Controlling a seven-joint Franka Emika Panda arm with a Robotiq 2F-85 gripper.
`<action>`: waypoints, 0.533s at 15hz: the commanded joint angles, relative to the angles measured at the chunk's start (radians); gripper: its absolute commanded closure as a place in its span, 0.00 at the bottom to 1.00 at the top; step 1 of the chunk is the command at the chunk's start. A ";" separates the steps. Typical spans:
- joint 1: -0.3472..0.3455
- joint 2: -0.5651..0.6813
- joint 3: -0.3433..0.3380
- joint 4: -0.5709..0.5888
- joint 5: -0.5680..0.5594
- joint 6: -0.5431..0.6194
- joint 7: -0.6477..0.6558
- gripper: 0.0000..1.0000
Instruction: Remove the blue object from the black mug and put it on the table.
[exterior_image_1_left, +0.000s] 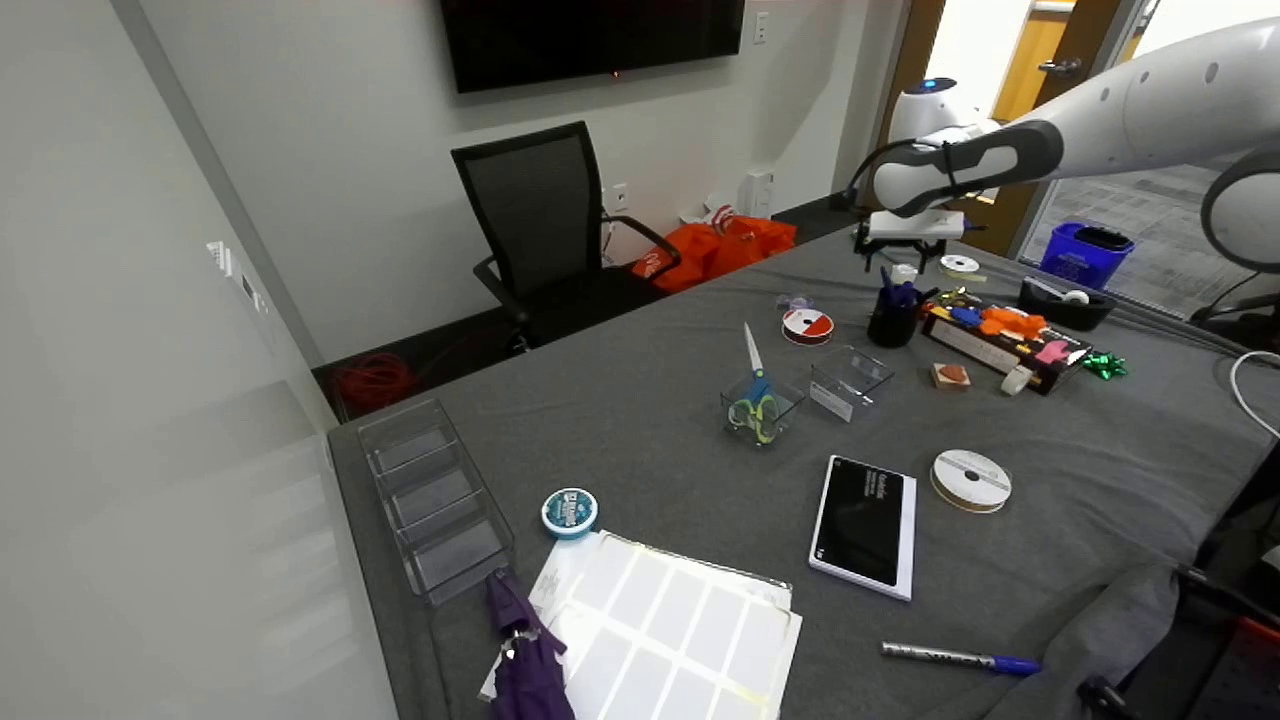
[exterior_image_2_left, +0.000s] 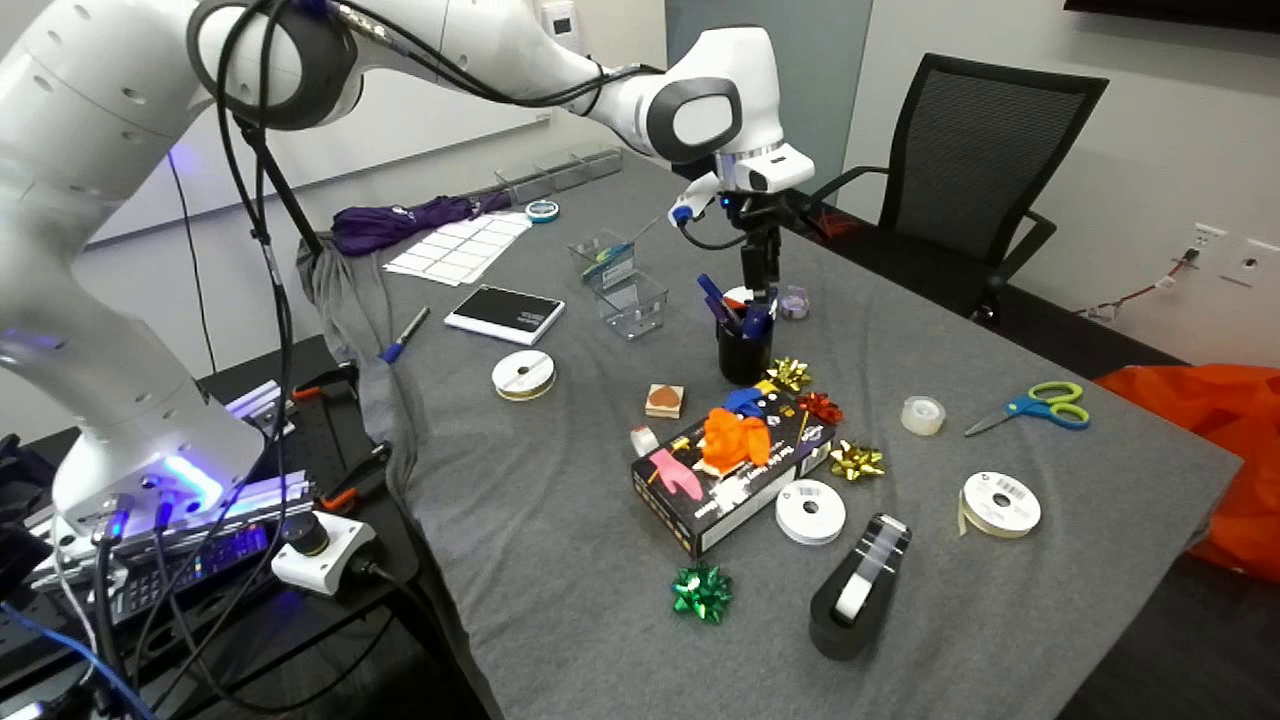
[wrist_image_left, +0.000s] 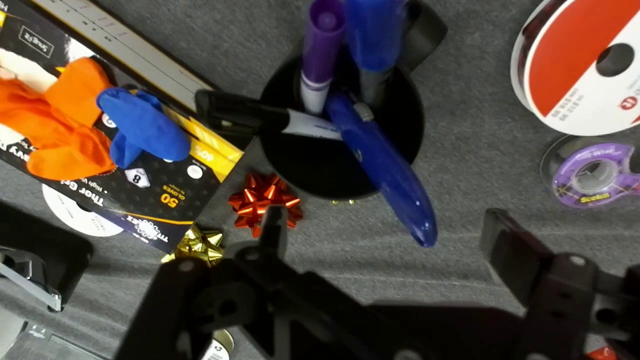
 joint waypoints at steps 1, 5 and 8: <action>-0.006 0.054 -0.011 0.079 -0.027 -0.045 -0.001 0.25; -0.007 0.075 -0.016 0.109 -0.042 -0.063 -0.003 0.49; -0.003 0.077 -0.022 0.112 -0.040 -0.061 -0.004 0.71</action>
